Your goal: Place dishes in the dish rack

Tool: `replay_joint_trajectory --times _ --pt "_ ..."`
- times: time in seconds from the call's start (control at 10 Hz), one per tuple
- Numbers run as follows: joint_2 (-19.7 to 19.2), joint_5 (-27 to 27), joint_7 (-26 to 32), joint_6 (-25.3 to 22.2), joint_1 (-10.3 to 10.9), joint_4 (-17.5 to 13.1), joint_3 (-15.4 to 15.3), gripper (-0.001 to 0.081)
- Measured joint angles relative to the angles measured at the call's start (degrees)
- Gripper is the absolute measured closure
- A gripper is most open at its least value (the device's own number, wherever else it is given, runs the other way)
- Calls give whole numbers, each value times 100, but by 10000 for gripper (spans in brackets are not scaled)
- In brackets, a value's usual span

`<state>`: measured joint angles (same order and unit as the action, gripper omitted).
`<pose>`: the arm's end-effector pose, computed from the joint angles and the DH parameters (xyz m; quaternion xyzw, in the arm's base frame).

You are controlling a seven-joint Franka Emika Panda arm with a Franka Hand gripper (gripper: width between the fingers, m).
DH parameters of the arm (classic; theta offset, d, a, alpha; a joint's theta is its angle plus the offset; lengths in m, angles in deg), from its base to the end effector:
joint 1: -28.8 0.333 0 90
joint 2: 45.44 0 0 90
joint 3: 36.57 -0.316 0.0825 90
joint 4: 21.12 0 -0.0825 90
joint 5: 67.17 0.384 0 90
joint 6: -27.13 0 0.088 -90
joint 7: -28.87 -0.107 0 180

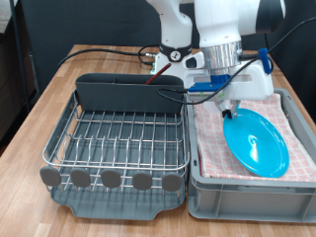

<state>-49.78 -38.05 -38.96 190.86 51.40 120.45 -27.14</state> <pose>0.4935 0.0880 0.2921 -0.7461 0.6403 -0.0497 0.1755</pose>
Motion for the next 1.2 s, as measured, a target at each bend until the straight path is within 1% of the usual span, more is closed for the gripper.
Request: replay_joint_trajectory --times 0.2,0.4,0.6,0.8,1.0,1.2 --pt "275 -711 -596 -404 -18 35 135 779" --pt "499 -1403 -1194 -813 -70 35 203 780" --pt "747 -2228 -1927 -1289 -154 12 230 780" --pt "1035 -2941 -2448 -1782 -265 -31 234 780" --pt "1336 -3433 -2722 -2586 -346 -182 233 780" --pt "1546 -3726 -2777 -3343 -431 -416 236 780"
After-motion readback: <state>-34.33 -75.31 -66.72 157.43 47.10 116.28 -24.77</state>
